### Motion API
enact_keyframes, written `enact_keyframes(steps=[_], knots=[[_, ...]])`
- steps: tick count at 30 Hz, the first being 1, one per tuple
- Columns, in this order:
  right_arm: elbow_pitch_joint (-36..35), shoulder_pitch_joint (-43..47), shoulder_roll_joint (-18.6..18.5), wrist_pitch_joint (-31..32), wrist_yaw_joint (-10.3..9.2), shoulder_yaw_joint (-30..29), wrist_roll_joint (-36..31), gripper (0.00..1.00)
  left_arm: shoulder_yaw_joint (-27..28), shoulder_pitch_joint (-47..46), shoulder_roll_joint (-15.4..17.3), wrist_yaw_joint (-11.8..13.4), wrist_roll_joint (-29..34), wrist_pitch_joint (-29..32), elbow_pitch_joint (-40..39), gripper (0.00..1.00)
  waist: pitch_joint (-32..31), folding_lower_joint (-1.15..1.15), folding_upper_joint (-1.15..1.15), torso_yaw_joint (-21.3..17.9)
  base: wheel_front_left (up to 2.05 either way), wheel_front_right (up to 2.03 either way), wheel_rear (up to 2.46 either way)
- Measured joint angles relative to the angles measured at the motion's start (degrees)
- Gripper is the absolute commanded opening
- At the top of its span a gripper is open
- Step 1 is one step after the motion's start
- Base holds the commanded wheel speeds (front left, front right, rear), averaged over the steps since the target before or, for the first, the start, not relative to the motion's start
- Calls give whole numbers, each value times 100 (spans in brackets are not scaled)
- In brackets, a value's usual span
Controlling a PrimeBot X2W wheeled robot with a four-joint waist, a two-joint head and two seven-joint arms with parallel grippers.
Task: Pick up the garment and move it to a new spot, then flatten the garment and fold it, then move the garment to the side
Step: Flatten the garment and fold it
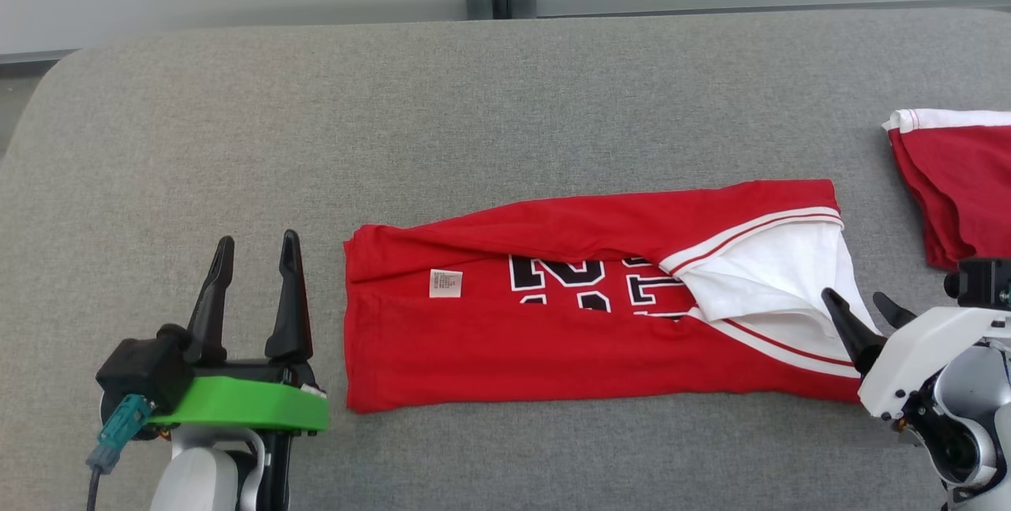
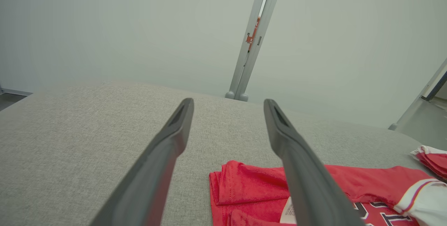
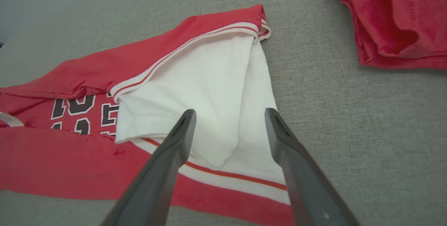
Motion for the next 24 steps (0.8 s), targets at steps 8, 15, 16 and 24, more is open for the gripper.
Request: enact_keyframes(steps=[8,15,16,24], knots=[[764,-659,369,390,-1,-525,-644,100,205,319,-174,-108,263,1,-140,100,52,0,0,153,0,0,0],[1322,-1024,415,720,-1,-843,-1077,100,12,292,-186,-113,257,1,-151,100,177,0,0,353,0,0,0],[1383,-1051,426,770,-1,-880,-1114,100,1,289,-187,-114,244,0,-149,100,193,0,0,376,0,0,0],[1623,-1223,513,942,-4,-787,-1179,100,-20,253,-187,-115,182,1,-131,100,348,0,0,527,0,0,0]])
